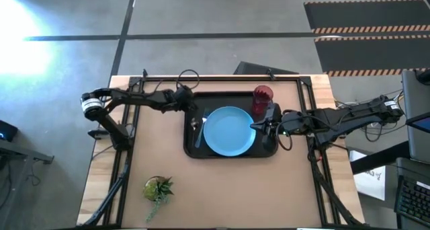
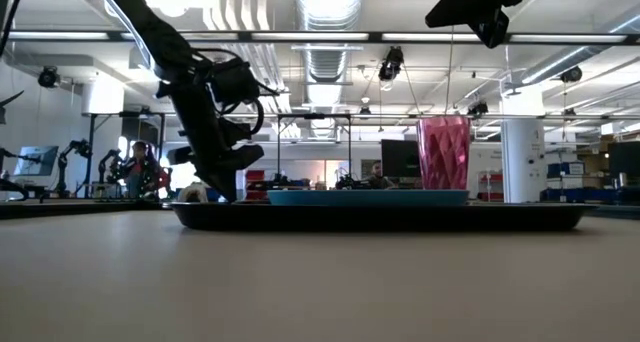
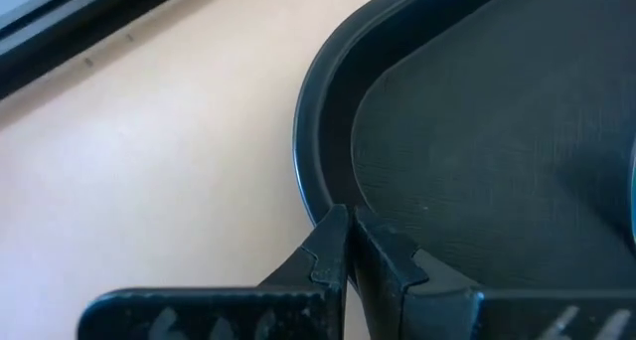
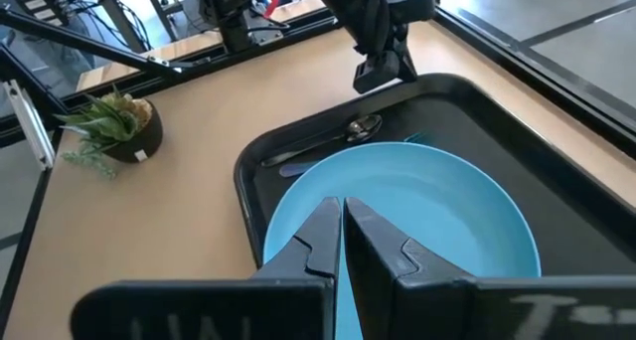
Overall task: Pick and place plate/cup/fork/spoon on tray
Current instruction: Adjust the black tray, then adjust the blue plate, then adjust the blue fork
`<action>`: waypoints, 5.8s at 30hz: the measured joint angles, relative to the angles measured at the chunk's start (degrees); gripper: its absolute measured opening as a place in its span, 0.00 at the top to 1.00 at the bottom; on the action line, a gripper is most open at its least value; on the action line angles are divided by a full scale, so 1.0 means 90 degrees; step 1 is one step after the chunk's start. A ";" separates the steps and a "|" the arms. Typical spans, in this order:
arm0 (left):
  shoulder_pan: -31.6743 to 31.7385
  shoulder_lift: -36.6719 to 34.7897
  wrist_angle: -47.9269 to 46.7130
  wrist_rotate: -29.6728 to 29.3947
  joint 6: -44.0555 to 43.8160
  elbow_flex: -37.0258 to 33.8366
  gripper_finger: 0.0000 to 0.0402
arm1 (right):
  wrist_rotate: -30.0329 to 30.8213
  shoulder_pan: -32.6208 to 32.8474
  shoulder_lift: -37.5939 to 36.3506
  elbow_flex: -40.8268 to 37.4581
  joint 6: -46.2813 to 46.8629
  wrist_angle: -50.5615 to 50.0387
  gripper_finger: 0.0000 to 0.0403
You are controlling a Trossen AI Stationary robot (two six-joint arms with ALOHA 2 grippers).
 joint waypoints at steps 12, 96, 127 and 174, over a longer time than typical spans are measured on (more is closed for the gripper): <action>-0.0066 -0.0662 -0.0263 -0.0010 -0.0302 -0.0056 1.00 | -0.0494 0.0000 0.0296 -0.0054 0.1357 -0.1635 0.98; -0.0334 -0.2278 -0.0747 -0.0486 -0.0468 -0.0048 1.00 | -0.1050 -0.0087 0.2397 0.0240 0.1144 -0.1209 0.98; -0.2939 -0.0129 -0.0157 -0.0049 -0.1913 0.0274 1.00 | -0.0638 -0.0087 0.1443 0.2180 -0.1013 -0.1254 0.98; -0.2966 -0.0085 -0.0383 0.0054 -0.1943 0.0248 1.00 | -0.0649 -0.0087 0.1444 0.2159 -0.1081 -0.1237 0.98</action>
